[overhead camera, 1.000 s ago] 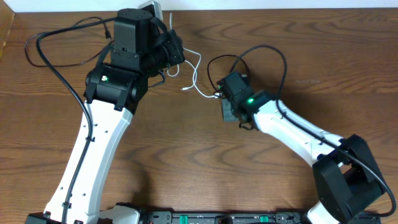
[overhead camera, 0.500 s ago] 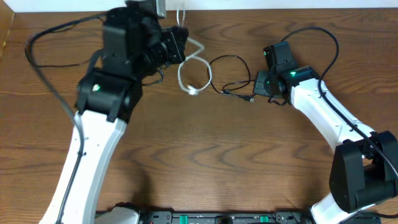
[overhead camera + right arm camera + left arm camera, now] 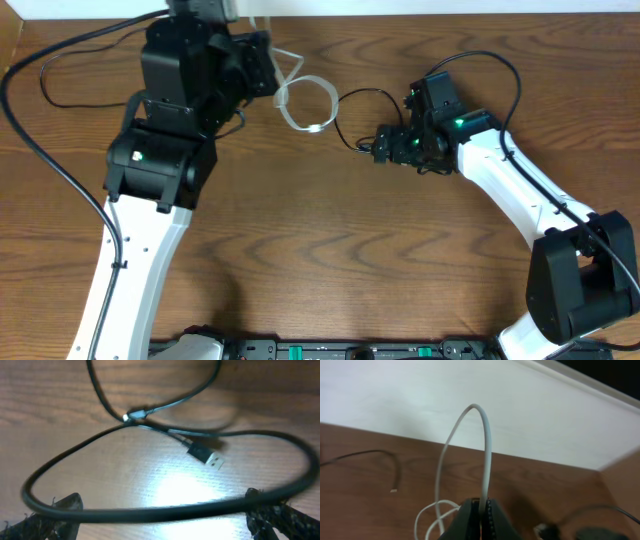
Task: Untangle cables
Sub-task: 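Carry the white cable with the left gripper to the left edge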
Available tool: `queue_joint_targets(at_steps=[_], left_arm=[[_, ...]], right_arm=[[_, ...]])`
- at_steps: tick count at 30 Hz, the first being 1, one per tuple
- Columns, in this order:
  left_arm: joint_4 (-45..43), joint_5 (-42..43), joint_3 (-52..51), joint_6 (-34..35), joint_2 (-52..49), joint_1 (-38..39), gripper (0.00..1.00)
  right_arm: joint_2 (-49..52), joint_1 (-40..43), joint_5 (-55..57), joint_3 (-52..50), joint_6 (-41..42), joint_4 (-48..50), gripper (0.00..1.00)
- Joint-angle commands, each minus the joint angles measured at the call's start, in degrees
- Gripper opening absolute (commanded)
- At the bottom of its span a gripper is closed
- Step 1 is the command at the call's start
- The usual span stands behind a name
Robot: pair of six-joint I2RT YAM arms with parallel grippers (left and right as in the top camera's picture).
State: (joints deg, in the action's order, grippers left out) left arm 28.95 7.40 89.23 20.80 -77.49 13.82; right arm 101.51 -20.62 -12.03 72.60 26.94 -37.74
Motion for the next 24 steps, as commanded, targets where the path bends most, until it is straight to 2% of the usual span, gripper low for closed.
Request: queue_joint_targets(at_steps=[1,20,24], left_arm=[[1.2,-4.5,0.3,0.9,-0.3,-3.4,0.07],[4.4,-4.4,0.3,5.0,-9.1,-24.8,0.07],[3.6,-4.4,0.3,4.7,-10.2,-28.7,0.08]], right_arm=[[-0.8,-0.7,-2.6,0.7,-0.5,-0.5,0.99],[-0.8,-12.3,-4.5,0.7,-2.4,-1.5,0.99],[-0.8,-14.8,-0.6,0.7,-2.4,-2.0,0.99]])
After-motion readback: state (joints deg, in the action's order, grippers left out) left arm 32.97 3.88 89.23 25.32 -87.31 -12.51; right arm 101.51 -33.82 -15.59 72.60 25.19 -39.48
